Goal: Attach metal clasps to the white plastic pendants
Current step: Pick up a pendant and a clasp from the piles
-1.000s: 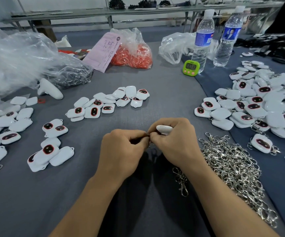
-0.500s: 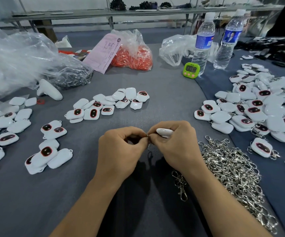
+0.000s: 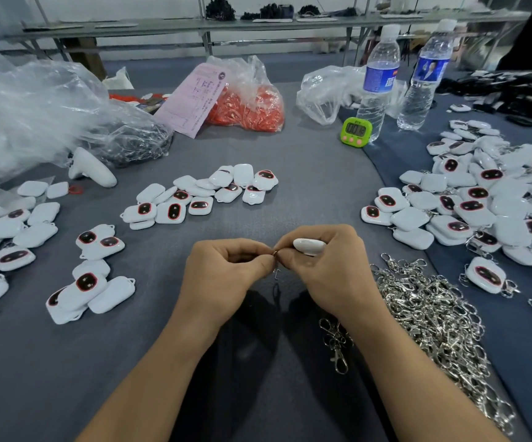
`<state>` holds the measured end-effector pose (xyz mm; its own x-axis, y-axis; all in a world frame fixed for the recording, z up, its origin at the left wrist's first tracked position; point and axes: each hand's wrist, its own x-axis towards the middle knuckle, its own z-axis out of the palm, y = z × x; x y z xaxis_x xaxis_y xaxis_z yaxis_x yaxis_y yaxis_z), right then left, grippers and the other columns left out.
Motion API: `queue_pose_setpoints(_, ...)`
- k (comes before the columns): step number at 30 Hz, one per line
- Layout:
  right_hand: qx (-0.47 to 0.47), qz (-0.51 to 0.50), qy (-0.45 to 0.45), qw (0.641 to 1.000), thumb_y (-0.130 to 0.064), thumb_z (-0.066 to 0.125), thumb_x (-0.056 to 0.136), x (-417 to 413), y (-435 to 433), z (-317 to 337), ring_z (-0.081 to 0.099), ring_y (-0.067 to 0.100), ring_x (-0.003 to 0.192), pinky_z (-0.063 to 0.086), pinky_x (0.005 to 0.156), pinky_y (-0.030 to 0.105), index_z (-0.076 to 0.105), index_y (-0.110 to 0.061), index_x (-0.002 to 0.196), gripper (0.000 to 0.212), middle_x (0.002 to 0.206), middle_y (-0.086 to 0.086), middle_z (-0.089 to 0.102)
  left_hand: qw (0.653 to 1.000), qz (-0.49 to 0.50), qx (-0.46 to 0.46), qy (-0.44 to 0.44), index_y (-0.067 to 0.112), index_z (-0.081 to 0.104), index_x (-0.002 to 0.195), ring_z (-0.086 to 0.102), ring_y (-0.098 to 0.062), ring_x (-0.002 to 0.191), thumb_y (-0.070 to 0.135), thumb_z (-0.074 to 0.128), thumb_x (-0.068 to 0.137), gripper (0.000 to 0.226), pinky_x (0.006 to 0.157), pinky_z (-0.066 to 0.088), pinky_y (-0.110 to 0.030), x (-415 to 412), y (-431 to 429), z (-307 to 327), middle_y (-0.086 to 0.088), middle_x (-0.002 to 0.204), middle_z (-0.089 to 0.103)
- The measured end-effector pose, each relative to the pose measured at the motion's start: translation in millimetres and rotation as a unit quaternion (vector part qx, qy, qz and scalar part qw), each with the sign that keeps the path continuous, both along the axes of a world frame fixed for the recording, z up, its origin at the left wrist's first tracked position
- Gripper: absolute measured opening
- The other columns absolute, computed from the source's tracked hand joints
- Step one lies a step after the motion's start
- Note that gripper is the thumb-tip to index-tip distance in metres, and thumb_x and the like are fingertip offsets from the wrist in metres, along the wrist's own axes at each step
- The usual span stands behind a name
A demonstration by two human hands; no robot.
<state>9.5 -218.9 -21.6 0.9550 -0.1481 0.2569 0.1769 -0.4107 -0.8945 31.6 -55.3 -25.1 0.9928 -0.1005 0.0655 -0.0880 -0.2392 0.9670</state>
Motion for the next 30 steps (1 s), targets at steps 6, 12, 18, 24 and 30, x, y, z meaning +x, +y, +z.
queue_pose_setpoints(6,0.104,0.036,0.042,0.993,-0.002,0.078,0.080,5,-3,-2,0.065,0.009,0.067,0.050,0.067,0.028,0.080,-0.020,0.073,0.020,0.070,0.000,0.075,0.999,-0.033,-0.024,0.003,0.021,0.081,0.078,0.074,-0.014,0.075,0.004,0.080,0.077,0.017,0.074,0.059,-0.027,0,2,3,-0.002,0.076,0.077)
queue_pose_setpoints(12,0.110,0.094,0.045,0.989,0.007,0.073,0.080,4,-8,-1,0.064,0.010,0.065,0.050,0.062,0.024,0.079,-0.013,0.073,0.022,0.067,0.003,0.073,0.998,-0.067,-0.005,-0.008,0.022,0.081,0.074,0.072,-0.014,0.073,0.004,0.078,0.076,0.019,0.071,0.058,-0.026,-1,3,5,-0.002,0.074,0.077)
queue_pose_setpoints(18,0.049,0.100,0.023,0.994,0.000,0.073,0.081,3,-10,1,0.069,0.015,0.074,0.059,0.075,0.039,0.078,-0.021,0.074,0.023,0.072,0.001,0.074,0.997,-0.070,0.015,-0.008,0.023,0.081,0.072,0.067,-0.016,0.065,0.017,0.073,0.066,0.011,0.068,0.056,-0.034,-1,3,4,-0.006,0.067,0.073)
queue_pose_setpoints(24,0.027,0.075,0.008,0.997,-0.004,0.074,0.082,1,-8,2,0.071,0.020,0.073,0.060,0.074,0.044,0.079,-0.023,0.074,0.021,0.072,0.000,0.075,0.998,-0.061,0.004,-0.029,0.029,0.081,0.072,0.073,-0.015,0.064,0.032,0.072,0.061,0.014,0.064,0.058,-0.024,-1,4,3,0.000,0.069,0.076)
queue_pose_setpoints(30,-0.011,0.068,-0.005,0.998,-0.003,0.076,0.082,-1,-8,4,0.070,0.012,0.070,0.058,0.069,0.031,0.078,-0.025,0.073,0.024,0.070,-0.006,0.074,0.998,-0.048,0.022,-0.019,0.026,0.080,0.070,0.074,-0.023,0.067,0.027,0.075,0.062,0.009,0.071,0.061,-0.042,-1,4,3,-0.002,0.068,0.076)
